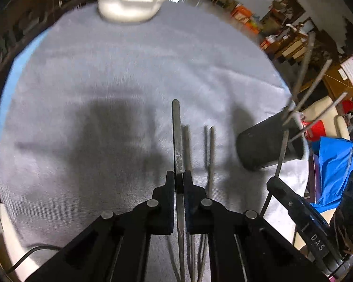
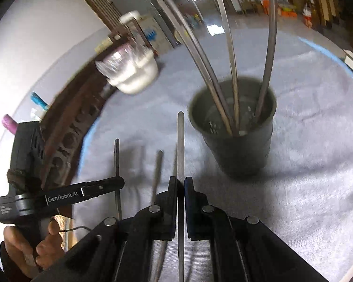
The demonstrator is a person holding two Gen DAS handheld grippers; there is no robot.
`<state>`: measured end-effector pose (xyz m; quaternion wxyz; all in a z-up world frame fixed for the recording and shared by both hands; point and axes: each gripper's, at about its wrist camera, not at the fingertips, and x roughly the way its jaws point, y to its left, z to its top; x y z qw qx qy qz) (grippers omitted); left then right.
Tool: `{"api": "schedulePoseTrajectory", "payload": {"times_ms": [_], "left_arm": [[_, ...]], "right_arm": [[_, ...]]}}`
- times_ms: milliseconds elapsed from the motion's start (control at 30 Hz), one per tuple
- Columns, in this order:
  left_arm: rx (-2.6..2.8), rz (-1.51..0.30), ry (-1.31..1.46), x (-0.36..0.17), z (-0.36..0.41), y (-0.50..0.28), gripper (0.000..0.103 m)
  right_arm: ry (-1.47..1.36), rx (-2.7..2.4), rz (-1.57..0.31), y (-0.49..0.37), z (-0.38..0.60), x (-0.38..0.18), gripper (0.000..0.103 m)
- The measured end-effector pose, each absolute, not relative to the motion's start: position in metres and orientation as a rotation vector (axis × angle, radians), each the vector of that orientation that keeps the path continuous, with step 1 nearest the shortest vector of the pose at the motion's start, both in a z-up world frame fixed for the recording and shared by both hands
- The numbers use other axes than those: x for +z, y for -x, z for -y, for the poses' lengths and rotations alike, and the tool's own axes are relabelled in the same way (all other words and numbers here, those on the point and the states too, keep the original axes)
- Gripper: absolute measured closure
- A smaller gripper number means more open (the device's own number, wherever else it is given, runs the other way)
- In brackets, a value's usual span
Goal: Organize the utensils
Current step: 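Raise both held rods upright over the grey cup with both tools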
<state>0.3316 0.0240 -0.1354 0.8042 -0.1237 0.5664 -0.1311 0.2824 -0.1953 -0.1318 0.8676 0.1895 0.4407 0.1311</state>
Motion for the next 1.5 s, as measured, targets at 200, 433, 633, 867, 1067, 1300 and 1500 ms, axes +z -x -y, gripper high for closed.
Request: {"api": "schedulePoseTrajectory", "payload": {"times_ms": [200,433,633,867,1067,1300,1500], "left_arm": [[-0.327,-1.077,0.237,-0.082,-0.024,-0.314,0.097],[-0.376,-0.974,0.221,-0.037,-0.005,-0.308,0.097],[-0.408,-0.905,0.213,-0.008,0.001,-0.311,0.097],[-0.430,-0.764,0.215,0.044,0.018,-0.327,0.097],[-0.424,-0.662,0.232,0.064,0.032,-0.342,0.097],[-0.409,-0.565,0.255,0.058,0.050,-0.352,0.097],[-0.383,-0.549,0.271,0.035,0.059,-0.360,0.097]], "right_arm": [[-0.412,0.309,-0.764,-0.265,0.208,-0.090,0.096],[-0.410,0.293,-0.621,-0.260,0.223,-0.050,0.096],[-0.413,0.257,-0.529,-0.262,0.240,-0.018,0.096],[-0.401,0.180,-0.436,-0.266,0.265,0.020,0.096],[-0.361,0.099,-0.390,-0.273,0.279,0.041,0.096],[-0.328,0.062,-0.424,-0.282,0.282,0.029,0.096],[-0.316,0.061,-0.456,-0.279,0.279,0.016,0.096]]}}
